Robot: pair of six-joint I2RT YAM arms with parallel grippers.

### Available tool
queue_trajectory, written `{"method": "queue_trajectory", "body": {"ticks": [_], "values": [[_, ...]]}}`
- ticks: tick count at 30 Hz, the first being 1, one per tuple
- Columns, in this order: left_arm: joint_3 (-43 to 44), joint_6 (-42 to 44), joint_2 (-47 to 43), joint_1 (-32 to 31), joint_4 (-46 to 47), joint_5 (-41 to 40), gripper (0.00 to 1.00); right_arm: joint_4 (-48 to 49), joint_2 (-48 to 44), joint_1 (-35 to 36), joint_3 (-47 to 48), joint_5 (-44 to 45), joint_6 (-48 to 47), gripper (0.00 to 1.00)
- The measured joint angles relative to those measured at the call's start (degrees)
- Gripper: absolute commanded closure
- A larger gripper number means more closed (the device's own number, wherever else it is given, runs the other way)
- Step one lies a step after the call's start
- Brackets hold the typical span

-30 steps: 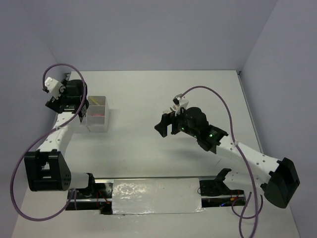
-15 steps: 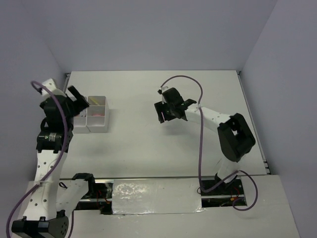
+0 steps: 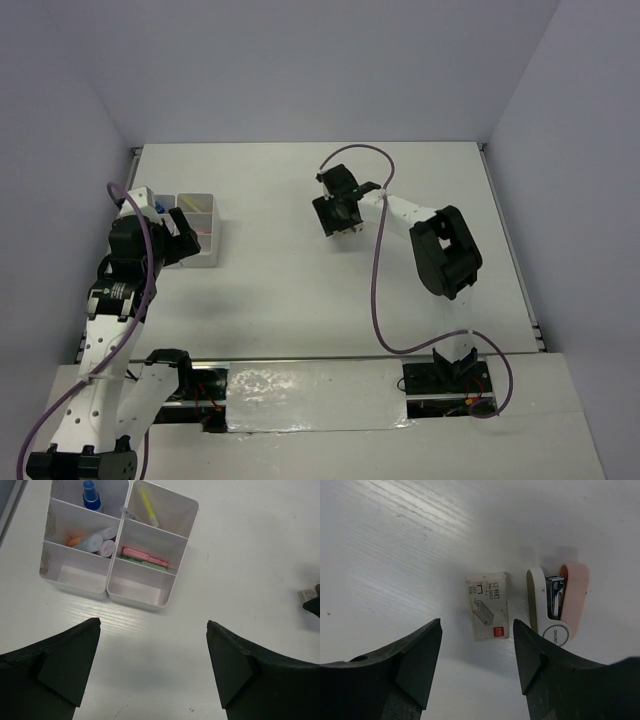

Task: Sort the stationery into containers
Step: Pick up the stationery from the center of the board.

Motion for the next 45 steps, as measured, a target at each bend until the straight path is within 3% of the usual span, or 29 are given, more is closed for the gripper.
{"method": "queue_trajectory", "body": {"ticks": [8,14,17,21,22,23,29,34,39,45], "values": [[0.0,0.0,0.0,0.0,0.0,0.7,0.01,-1.5,3.1,-1.4,0.3,-0.7,-0.4,0.35],[0.0,0.0,0.0,0.0,0.0,0.7,0.01,-1.6,5.0,-1.7,1.8,-2.2,-0.6,0.5],[0.0,0.0,0.0,0.0,0.0,0.7,0.01,-1.5,5.0,-1.9,1.7,-2.4,-0.8,0.65],[0.0,0.0,0.0,0.0,0.0,0.7,0.01,-0.2,4.3,-2.3,0.5,-3.5,-0.8,0.76],[0.0,0.0,0.0,0.0,0.0,0.8,0.01,0.7,3.8,-2.4,-0.5,-4.0,-0.7,0.92],[0.0,0.0,0.0,0.0,0.0,0.9,0.01,1.7,3.0,-2.4,-1.8,-4.7,-0.6,1.0],[0.0,-1.1,0.3,0.0,0.1,4.0,0.01,5.5,-5.9,1.5,-12.3,-12.2,2.3,1.0],[-2.7,-7.0,-0.2,-0.1,4.6,14.3,0.01,13.1,-16.5,9.4,-18.5,-17.2,5.4,1.0],[-10.5,-19.0,-0.4,-0.6,12.9,27.7,0.01,22.2,-24.5,18.7,-19.2,-17.7,7.5,1.0],[-15.0,-31.2,-2.5,-3.1,19.2,34.3,0.03,29.7,-29.5,24.6,-20.0,-15.3,9.2,1.0]]}}
